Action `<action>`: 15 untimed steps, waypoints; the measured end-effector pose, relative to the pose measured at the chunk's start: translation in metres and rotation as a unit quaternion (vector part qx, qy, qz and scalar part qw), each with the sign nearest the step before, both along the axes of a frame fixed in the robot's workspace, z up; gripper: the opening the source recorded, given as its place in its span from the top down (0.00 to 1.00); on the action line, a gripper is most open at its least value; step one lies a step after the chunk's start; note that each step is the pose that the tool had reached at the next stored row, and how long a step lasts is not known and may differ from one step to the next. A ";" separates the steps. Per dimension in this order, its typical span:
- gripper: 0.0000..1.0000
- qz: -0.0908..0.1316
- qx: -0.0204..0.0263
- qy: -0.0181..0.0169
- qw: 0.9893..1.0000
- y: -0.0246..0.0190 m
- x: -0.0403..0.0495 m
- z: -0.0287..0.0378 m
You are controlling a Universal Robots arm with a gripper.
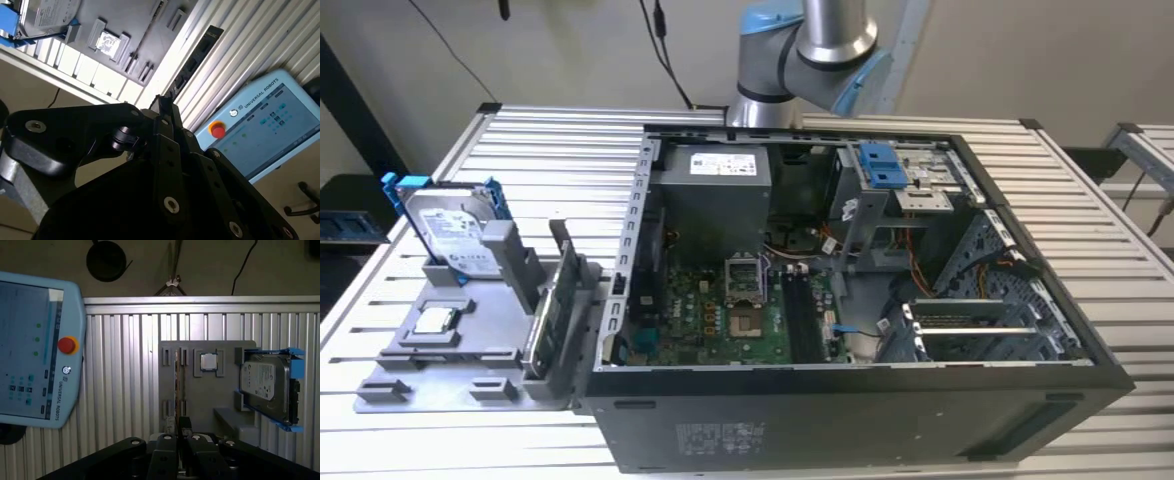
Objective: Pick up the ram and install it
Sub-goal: 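Pick up the ram and move it above insertion slot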
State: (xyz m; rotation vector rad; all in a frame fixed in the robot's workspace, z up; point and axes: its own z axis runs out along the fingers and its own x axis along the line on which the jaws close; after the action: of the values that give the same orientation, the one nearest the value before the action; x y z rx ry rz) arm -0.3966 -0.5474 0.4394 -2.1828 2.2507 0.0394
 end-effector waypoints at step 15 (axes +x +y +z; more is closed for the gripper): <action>0.86 0.000 0.000 0.000 1.000 0.0000 0.0090 0.0001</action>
State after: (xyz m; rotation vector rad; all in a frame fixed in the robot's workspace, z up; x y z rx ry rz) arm -0.3876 -0.5474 0.4395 -2.1832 2.2510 0.0400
